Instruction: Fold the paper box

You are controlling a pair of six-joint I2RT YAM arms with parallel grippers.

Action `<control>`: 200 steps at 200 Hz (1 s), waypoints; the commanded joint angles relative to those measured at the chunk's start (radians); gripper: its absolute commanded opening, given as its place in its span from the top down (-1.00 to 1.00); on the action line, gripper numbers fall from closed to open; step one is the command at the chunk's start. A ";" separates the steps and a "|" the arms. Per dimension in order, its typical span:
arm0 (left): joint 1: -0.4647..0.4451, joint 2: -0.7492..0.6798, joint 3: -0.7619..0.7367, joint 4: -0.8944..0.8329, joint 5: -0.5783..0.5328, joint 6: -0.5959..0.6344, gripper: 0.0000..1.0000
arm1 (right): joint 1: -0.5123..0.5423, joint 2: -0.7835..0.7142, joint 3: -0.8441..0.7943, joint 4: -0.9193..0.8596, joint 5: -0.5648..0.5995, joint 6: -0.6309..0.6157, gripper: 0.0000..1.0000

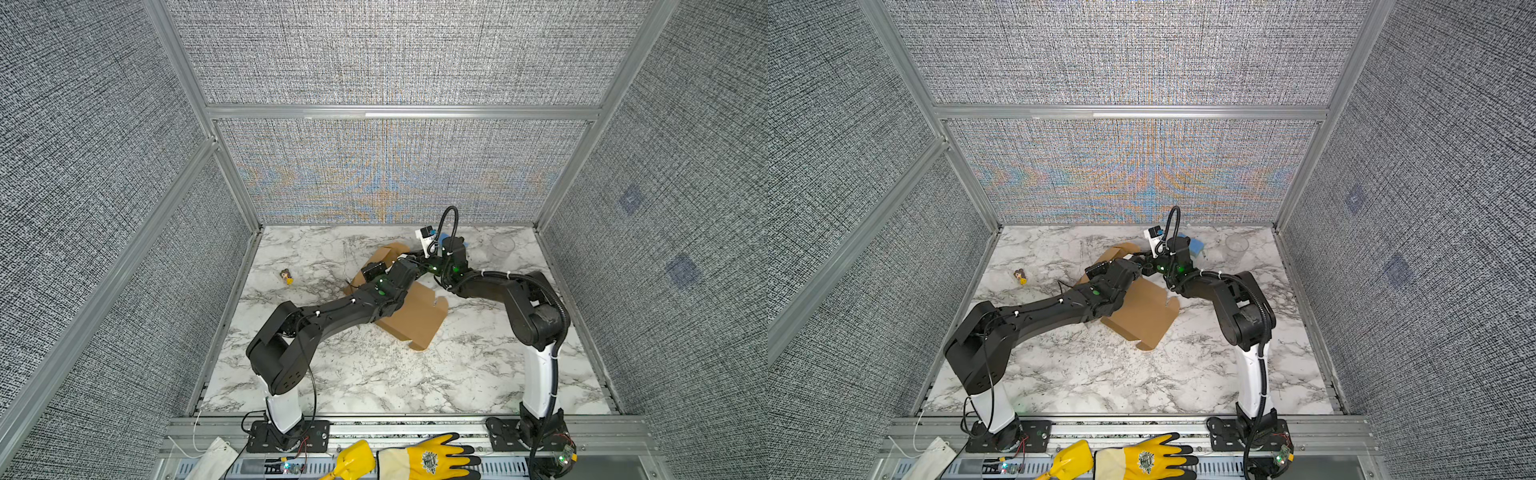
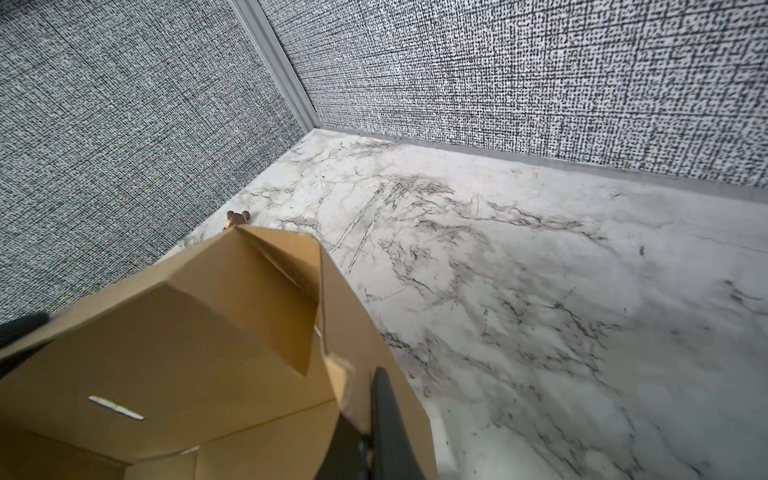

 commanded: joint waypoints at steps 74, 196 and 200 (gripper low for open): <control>0.020 -0.030 -0.049 -0.030 0.053 -0.030 1.00 | 0.002 -0.073 -0.001 -0.065 0.135 0.045 0.97; 0.019 -0.011 -0.032 -0.038 0.060 -0.048 1.00 | 0.031 -0.105 0.026 -0.201 0.287 0.167 0.96; 0.019 -0.010 -0.031 -0.041 0.061 -0.049 1.00 | 0.032 -0.107 0.026 -0.205 0.294 0.171 0.96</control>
